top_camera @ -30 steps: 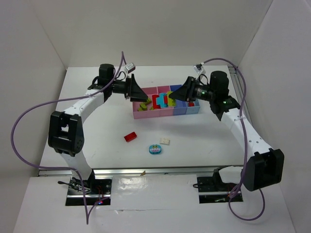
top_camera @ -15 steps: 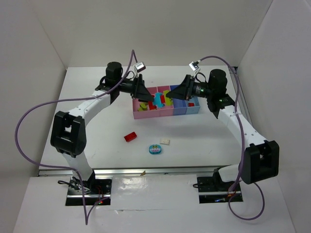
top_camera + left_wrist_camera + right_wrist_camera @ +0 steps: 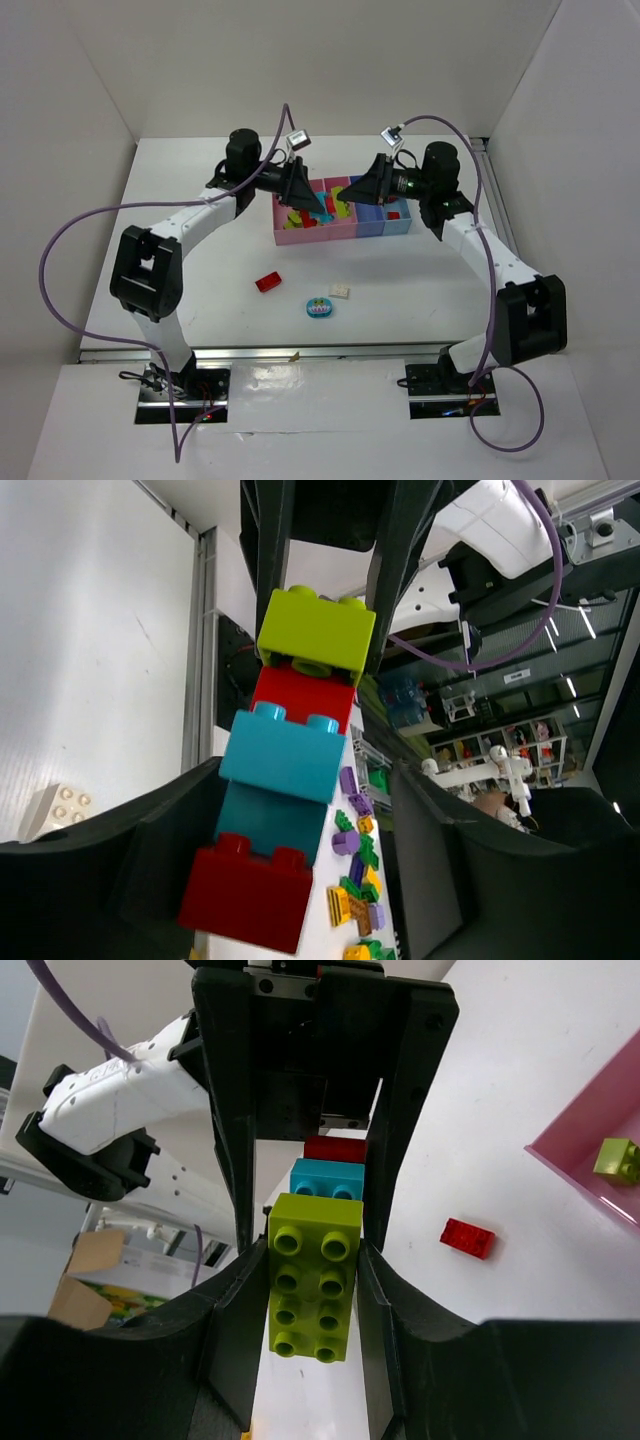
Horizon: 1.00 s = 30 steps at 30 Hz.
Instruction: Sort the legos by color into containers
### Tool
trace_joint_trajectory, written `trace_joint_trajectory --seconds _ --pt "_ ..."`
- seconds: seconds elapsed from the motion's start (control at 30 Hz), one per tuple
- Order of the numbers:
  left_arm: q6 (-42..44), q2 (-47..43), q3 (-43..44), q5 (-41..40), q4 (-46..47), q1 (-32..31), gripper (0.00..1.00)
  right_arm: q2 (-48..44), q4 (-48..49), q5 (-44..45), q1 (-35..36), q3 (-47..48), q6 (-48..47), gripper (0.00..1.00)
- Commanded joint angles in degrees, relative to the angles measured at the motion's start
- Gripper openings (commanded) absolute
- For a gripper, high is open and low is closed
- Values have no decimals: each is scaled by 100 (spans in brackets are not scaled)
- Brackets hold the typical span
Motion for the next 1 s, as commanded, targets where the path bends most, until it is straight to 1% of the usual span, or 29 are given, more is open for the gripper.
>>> trace_joint_trajectory --seconds 0.0,0.03,0.17,0.2,0.27,0.3,0.47,0.53,0.57,0.63,0.67,0.73,0.77,0.83,0.87,0.9,0.93,0.97 --pt "-18 90 56 292 434 -122 71 132 400 18 100 16 22 27" --pt "-139 91 56 292 547 -122 63 132 400 18 101 16 22 26" --pt "-325 152 126 292 759 -122 38 185 400 18 101 -45 22 26" --pt "-325 152 126 292 759 -122 22 185 400 18 101 -45 22 26" --pt "-273 205 206 292 706 -122 8 185 329 -35 101 -45 -126 25" --pt "-272 205 206 292 593 -52 0 185 138 -35 101 -45 -188 25" --pt "-141 153 206 292 522 299 0 290 -48 -88 31 69 -364 23" --pt "25 99 206 292 198 467 0 290 -109 -88 -22 130 -417 23" --pt "305 39 206 292 -212 580 0 290 -110 -88 -83 131 -417 23" --pt "684 38 206 239 -750 634 0 290 -188 -88 -136 183 -487 23" --pt "1042 -23 266 179 -1014 721 0 290 -267 -10 -137 183 -592 23" --pt "1378 -85 267 116 -1698 862 0 465 -461 105 -137 367 -655 23" --pt "1676 -85 267 12 -1937 915 0 527 -462 105 -137 420 -716 23" --pt "1898 -207 267 -208 -2315 1072 0 720 -601 429 -137 578 -716 23" --pt "2160 -208 267 -452 -2778 1134 0 817 -811 639 -67 709 -925 23" --pt "2232 -356 267 -655 -2974 1196 0 922 -1013 1138 -5 1041 -1058 23" --pt "2232 -427 267 -944 -3177 1345 0 1184 -1320 1517 169 1262 -1189 27" --pt "2232 -515 267 -1286 -3353 1424 0 1343 -1906 1869 284 1499 -1339 27"
